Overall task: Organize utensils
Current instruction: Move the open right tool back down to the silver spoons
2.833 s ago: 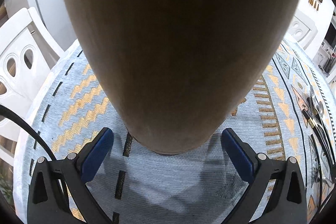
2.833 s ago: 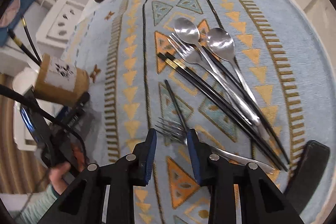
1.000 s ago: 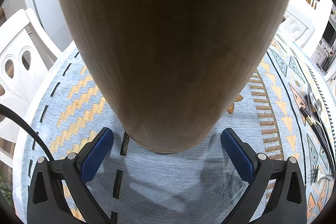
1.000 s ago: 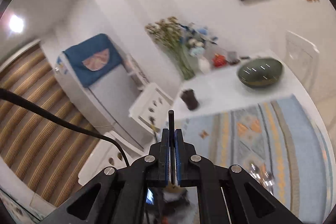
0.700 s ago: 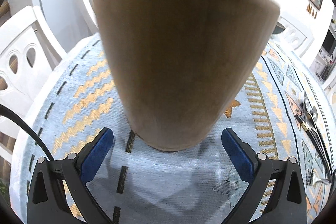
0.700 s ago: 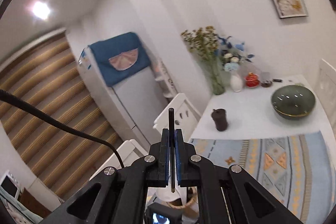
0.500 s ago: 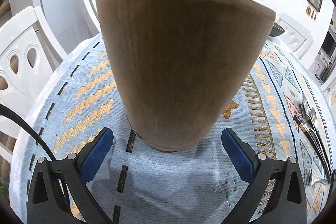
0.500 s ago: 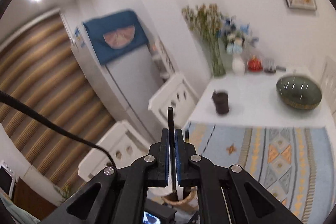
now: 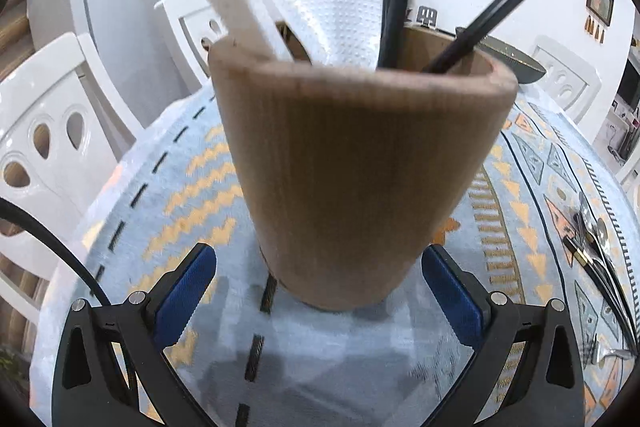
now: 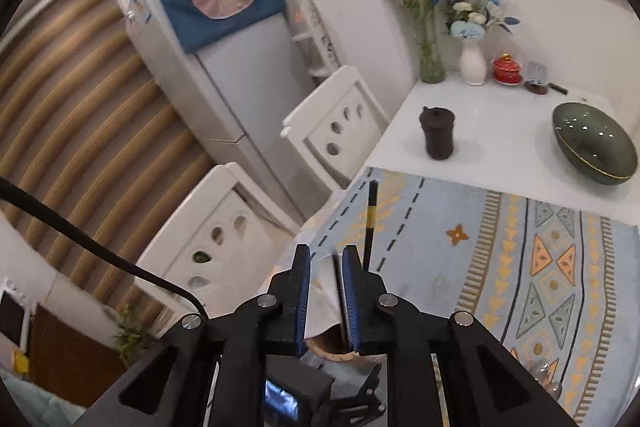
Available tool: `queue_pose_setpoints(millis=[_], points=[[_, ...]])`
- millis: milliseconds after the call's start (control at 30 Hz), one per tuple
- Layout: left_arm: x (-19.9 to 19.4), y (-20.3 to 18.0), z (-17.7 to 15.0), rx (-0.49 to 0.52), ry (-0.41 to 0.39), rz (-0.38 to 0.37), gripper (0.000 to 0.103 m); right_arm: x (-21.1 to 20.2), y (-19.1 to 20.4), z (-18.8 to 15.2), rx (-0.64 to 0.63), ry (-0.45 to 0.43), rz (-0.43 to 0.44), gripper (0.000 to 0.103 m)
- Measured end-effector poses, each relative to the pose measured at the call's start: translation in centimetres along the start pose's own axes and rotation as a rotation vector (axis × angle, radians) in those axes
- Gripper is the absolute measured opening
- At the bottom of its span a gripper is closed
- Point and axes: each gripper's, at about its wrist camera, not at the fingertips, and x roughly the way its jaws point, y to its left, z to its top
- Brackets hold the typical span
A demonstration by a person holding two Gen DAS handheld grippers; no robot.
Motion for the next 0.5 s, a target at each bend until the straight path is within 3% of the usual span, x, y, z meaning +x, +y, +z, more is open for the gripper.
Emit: queue_pose_setpoints(millis=[67,133,200,300,400,467,500], points=[[0.3,-0.1,0.3,0.015,0.001,-0.005,0.103,-2.6,-0.9,0.1,0.002,-0.057,-0.048,0.024],[0.5,-0.2,0.4,0.018,-0.001,-0.003,0.103,-5.9,-2.8,-0.6,0.029,-0.133,-0.147,0.063],[0.7,0.0,0.1,0.013,0.003,-0.005,0.103,-8.8,-5.1,-2.4,0.055,-0.198,-0.26,0.081],[1.1,0.4,0.1,0.003,0.023,-0.02,0.103,-10.2,-9.2,-5.5,0.114,-0.111,-0.412,0.081],[1.5,0.4,0.1,0.02,0.046,-0.028,0.103,-8.6,-16.0,-10.8,0.3,0.105,-0.558,0.081],[1.4,0.1,0.0,0.039,0.036,-0.032,0.103,-6.7,-20.4,-14.8,0.454,0.248,-0.579,0.069],[1.2,0.0,0.0,0.048,0.029,-0.036,0.103,-5.6,-22.8,-17.3,0.556,0.316,-0.564,0.048]])
